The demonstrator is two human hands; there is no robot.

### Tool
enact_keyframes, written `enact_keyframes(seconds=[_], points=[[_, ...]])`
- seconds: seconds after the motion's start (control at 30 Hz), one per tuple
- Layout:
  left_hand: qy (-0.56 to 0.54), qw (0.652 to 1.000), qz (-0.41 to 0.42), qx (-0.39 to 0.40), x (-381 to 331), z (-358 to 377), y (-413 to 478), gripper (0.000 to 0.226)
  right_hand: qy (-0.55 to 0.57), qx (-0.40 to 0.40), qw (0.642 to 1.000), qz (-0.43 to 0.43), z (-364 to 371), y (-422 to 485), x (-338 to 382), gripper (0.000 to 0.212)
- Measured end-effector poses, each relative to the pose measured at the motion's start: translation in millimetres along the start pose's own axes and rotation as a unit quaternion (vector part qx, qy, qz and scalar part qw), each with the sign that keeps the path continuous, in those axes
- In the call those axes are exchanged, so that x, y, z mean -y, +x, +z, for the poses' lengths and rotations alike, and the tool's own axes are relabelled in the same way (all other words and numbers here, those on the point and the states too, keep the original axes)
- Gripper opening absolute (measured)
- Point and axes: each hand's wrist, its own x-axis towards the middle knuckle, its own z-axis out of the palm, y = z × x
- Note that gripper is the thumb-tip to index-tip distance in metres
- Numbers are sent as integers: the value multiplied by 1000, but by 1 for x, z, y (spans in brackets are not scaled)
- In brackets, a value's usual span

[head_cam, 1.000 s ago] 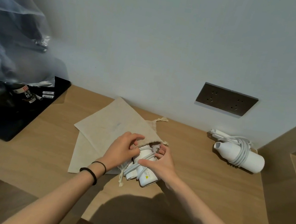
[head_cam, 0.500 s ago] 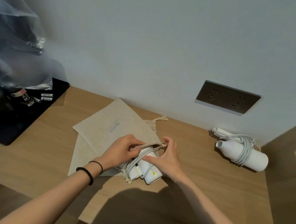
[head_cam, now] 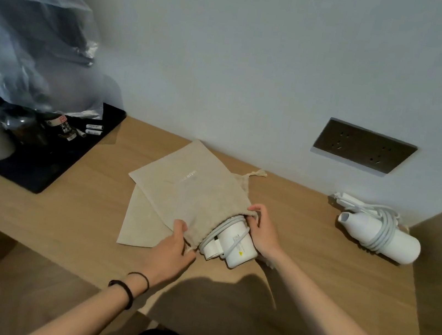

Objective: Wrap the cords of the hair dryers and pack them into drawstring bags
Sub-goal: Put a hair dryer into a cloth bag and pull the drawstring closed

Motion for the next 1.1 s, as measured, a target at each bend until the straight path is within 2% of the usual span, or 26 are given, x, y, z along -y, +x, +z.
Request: enact_keyframes(seconds=[0.1,0.3,0.37,0.47,0.6,0.77,0.93,1.1], points=[[-62,998,0,-32,-4,4,-3,38,9,-23,1000,9,1,-3,-1,11],[-131,991,7,-25,-2,9,-1,22,90,-35,995,25,-4,-7,3,8],[-141,990,9,-3,-5,7,-5,24,119,-35,991,44,-5,-9,2,10],[-158,987,0,6,-8,9,-11,33,96,-34,993,54,-2,-11,2,8],[-158,987,-6,-29,-9,16,-12,38,32,-29,997,57,0,-17,5,7],[-151,985,2,-78,-8,22,-12,25,-1,-9,998,66,1,-19,11,17],[-155,978,-9,-139,-14,26,-8,23,35,-24,994,96,3,-26,15,12],[-178,965,36,-192,-32,2,6,19,50,-29,993,106,-9,-26,24,11]])
